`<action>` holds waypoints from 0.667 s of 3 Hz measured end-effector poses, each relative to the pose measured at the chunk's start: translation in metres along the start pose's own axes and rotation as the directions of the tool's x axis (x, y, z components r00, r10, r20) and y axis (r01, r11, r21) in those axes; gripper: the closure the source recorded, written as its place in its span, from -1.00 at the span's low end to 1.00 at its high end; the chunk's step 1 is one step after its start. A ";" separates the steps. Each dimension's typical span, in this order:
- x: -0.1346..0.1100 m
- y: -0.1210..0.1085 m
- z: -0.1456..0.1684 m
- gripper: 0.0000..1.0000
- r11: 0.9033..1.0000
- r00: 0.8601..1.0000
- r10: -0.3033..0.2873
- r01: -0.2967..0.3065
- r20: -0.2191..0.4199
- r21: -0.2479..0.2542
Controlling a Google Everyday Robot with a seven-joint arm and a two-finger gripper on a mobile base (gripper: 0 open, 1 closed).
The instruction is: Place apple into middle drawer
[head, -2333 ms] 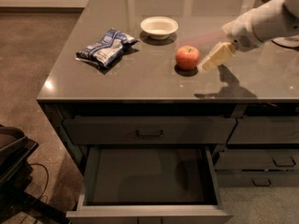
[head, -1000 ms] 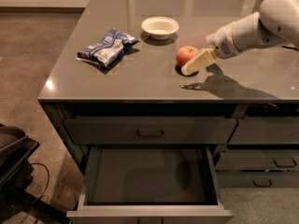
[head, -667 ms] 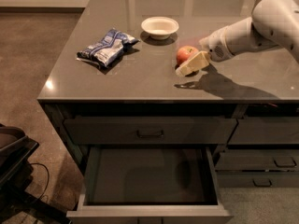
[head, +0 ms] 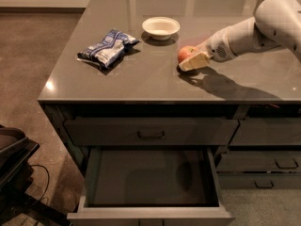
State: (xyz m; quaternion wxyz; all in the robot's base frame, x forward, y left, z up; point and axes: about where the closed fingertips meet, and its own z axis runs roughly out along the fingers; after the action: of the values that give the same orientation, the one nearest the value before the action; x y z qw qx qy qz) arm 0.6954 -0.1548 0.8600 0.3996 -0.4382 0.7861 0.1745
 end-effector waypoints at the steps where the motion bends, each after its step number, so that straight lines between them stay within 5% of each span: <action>1: 0.000 0.000 0.000 0.30 1.000 1.000 0.000 0.000 0.000 0.000; 2: 0.000 0.000 0.000 0.77 1.000 1.000 0.000 0.000 0.000 0.000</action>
Offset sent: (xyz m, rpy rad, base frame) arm 0.0000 0.0000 0.0000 0.0000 0.0000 0.0000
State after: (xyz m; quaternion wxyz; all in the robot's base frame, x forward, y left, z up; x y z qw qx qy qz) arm 0.6954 -0.1548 0.8599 0.3995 -0.4382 0.7861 0.1745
